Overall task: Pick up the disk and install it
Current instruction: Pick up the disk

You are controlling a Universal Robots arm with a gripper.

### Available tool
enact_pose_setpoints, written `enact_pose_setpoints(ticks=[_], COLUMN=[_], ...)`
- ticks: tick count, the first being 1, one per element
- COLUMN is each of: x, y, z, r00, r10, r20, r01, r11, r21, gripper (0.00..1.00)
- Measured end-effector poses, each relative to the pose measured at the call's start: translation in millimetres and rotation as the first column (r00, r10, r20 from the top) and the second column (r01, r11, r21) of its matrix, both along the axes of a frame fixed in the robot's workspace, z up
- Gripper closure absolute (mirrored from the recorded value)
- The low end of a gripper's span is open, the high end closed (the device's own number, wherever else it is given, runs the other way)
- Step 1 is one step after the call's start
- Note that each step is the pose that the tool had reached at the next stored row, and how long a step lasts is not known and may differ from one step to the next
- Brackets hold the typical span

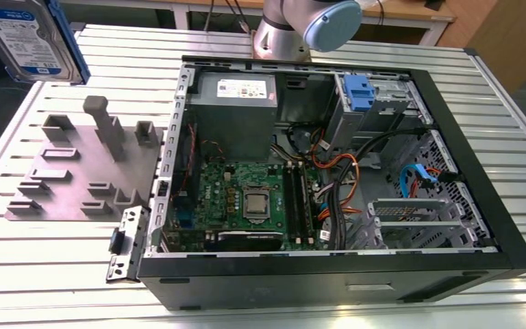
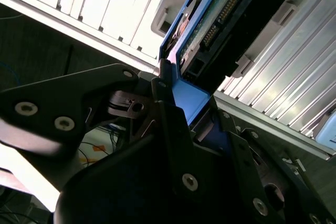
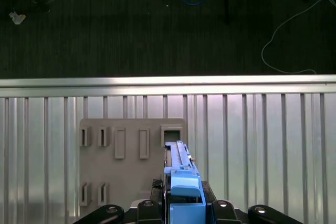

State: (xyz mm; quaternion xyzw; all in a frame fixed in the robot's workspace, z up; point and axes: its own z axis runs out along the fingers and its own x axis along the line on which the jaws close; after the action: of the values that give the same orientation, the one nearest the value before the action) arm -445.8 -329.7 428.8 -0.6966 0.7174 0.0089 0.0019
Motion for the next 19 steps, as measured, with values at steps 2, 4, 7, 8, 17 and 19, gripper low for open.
enact_pose_setpoints(ticks=[2,4,7,8,17,19], x=[0.0,0.0,0.0,0.0,0.0,0.0], y=[0.0,0.0,0.0,0.0,0.0,0.0], z=[2.8,3.2,3.8,4.1,6.8,7.5], r00=[1.0000,1.0000,1.0000,1.0000,1.0000,1.0000], r10=[0.000,0.000,0.000,0.000,0.000,0.000], r20=[0.0000,-0.0001,-0.0001,0.0000,0.0000,0.0000], r01=[0.000,0.000,0.000,0.000,0.000,0.000], r11=[1.0000,1.0000,1.0000,1.0000,1.0000,1.0000], r21=[0.0000,-0.0001,0.0000,0.0000,0.0000,0.0000], gripper=[0.64,0.64,0.64,0.64,0.64,0.64])
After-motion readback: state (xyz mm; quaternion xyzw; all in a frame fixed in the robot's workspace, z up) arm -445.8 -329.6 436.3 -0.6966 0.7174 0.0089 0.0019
